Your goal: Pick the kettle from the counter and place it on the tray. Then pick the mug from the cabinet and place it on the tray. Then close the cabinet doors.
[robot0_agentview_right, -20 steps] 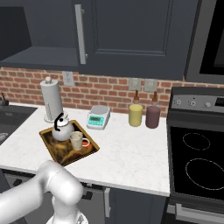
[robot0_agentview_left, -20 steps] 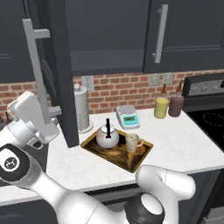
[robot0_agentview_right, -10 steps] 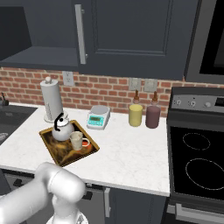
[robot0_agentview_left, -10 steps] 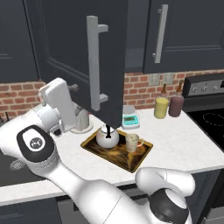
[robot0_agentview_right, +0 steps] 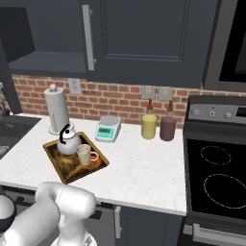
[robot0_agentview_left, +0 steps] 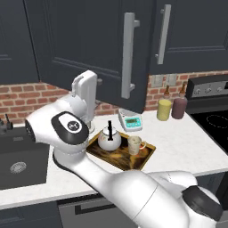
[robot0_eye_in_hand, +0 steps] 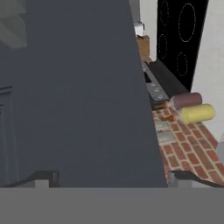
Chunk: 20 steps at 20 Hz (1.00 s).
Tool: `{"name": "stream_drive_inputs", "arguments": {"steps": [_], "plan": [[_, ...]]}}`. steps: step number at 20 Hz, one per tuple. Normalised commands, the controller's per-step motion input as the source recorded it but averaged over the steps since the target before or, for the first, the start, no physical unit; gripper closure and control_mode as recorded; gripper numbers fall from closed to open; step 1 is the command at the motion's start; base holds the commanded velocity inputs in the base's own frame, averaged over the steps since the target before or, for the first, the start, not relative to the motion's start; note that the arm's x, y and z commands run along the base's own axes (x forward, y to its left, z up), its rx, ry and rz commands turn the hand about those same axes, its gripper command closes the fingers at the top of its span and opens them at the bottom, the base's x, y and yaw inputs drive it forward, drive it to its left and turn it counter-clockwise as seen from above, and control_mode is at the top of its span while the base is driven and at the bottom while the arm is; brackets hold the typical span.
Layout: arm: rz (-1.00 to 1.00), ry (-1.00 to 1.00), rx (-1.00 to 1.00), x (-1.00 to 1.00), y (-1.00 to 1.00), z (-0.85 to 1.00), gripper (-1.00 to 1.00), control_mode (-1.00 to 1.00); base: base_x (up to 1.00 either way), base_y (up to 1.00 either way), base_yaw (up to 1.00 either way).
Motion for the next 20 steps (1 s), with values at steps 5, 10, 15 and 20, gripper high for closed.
{"name": "stream_drive_inputs", "arguments": {"steps": [5,10,15,20], "plan": [[0.23,0.00,0.13,0.16,-0.83,0.07,-1.00,-1.00,0.00,0.00,0.00],[0.23,-0.04,0.10,0.19,-0.73,0.09,-1.00,-1.00,0.00,0.00,0.00],[0.23,-0.08,0.10,0.27,-0.71,0.18,-1.00,-1.00,0.00,0.00,0.00],[0.23,-0.03,0.12,0.40,-0.68,0.20,-1.00,-1.00,0.00,0.00,0.00]]}}
